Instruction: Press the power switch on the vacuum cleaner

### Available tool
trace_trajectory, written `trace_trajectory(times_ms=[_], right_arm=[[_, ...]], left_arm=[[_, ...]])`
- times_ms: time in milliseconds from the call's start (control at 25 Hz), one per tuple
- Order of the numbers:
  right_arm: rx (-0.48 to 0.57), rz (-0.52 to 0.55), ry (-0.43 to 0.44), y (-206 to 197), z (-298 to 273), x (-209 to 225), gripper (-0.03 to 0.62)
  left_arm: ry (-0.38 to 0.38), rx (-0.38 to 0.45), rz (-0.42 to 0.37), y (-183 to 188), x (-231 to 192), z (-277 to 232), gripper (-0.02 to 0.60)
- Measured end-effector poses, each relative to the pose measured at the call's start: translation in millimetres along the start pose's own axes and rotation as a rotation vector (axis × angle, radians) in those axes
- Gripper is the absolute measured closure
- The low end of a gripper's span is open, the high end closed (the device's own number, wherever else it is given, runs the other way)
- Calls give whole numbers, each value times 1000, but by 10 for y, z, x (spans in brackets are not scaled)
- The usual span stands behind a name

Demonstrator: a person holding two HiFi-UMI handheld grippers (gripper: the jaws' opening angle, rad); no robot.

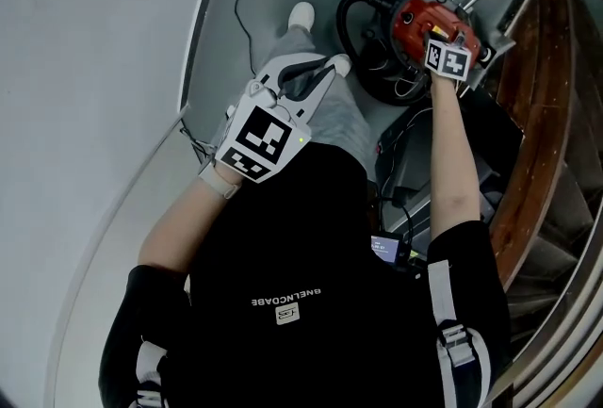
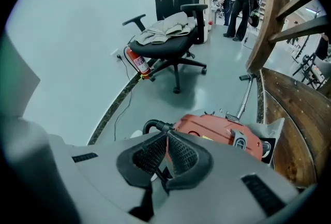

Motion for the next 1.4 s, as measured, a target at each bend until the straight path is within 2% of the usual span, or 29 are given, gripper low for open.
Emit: trace_trajectory(times_ms=[200, 600, 1080, 1240, 1400], right_arm=[[57, 27, 37, 175, 496, -326, 565], [292, -32, 121, 615, 1609, -915, 565], [567, -25, 56, 887, 3130, -1228, 565], [678, -17, 36, 966, 3665, -1369, 565], [797, -31, 40, 1021, 4189, -1575, 565]], left_arm=[[-26, 16, -14, 213, 15, 114, 552], [-76, 35, -135, 693, -38, 254, 552], [-123, 110, -244, 1452, -28, 457, 552], [-173, 163, -256, 1768, 4, 580, 552], [-216, 220, -308, 2086, 56, 693, 552]])
Point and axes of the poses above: the fingertips, and each gripper's own axes: z backward along the fingers, x to its right, y out of its top, the point moved 4 cm from there along z, backward along the fingers, and after that the axes turned 8 degrees about -z, right-handed, at the moved point
